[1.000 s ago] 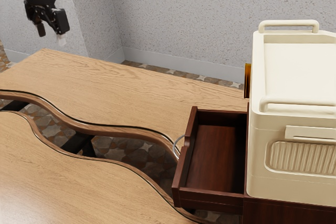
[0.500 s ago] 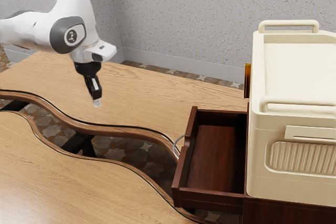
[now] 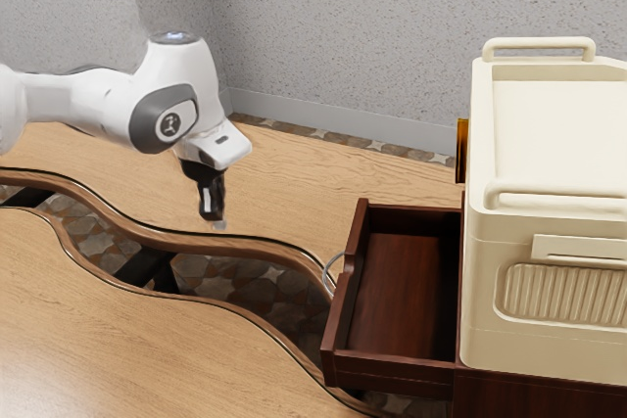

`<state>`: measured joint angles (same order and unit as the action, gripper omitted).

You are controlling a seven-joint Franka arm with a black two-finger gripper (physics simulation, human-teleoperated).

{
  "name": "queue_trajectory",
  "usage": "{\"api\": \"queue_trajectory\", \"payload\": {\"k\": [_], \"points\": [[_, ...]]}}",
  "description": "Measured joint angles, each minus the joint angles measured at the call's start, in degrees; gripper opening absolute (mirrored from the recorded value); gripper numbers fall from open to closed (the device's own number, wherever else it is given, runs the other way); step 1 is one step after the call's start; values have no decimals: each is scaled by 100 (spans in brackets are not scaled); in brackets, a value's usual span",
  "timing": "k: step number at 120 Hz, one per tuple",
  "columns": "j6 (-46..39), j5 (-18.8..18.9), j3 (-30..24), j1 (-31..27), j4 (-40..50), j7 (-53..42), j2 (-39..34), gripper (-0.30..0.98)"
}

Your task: Push the drawer handle with one arm to close the drawer

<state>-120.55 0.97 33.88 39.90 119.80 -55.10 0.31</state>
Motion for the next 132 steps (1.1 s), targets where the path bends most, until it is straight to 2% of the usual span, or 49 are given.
{"api": "queue_trajectory", "payload": {"k": [16,38,54,92,132], "points": [[-77,15,-22,640,398,-251,-352,-10],[-155,5,-81,603,508,-488,-403,-10],[-330,-42,-101,974,512,-593,-322,-10],[-777,-361,-117,1465,172,-756,244,-10],[-1168,-550,-125,1252,-370,-873,1096,-10]]}}
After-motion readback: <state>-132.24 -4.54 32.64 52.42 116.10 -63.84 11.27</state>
